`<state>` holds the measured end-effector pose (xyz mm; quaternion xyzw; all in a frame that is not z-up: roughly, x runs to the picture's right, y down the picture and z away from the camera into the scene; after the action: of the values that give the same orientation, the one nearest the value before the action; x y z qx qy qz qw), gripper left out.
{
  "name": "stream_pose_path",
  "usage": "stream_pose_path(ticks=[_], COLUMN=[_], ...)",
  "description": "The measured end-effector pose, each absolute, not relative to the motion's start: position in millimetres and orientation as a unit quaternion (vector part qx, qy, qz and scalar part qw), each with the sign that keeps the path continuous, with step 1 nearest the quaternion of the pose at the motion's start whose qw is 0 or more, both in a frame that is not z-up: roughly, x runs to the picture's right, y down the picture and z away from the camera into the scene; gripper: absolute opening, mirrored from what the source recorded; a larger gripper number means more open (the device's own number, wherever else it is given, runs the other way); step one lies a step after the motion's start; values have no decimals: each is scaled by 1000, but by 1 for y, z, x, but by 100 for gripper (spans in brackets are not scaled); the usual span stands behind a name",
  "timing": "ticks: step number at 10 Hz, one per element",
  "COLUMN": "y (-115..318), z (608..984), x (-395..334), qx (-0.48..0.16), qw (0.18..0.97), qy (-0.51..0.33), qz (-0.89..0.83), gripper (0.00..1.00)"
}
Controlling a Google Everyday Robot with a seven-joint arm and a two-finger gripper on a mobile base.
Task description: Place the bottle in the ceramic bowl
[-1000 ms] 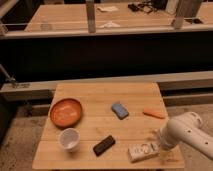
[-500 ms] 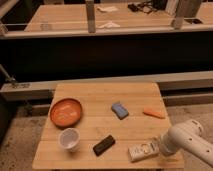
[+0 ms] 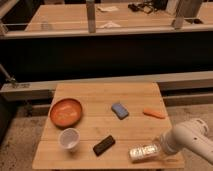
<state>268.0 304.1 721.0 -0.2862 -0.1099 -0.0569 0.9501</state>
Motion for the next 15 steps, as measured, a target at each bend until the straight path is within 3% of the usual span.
stream_pose_path(ticks=[2, 5, 6, 15], y=[287, 256, 235, 171], z=[717, 694, 691, 684], x=[266, 262, 259, 200], qx=[-278, -268, -261, -252], qw=[952, 954, 955, 949], qy=[-113, -116, -118, -130], qz=[-64, -72, -77, -135], gripper=[11, 9, 3, 3])
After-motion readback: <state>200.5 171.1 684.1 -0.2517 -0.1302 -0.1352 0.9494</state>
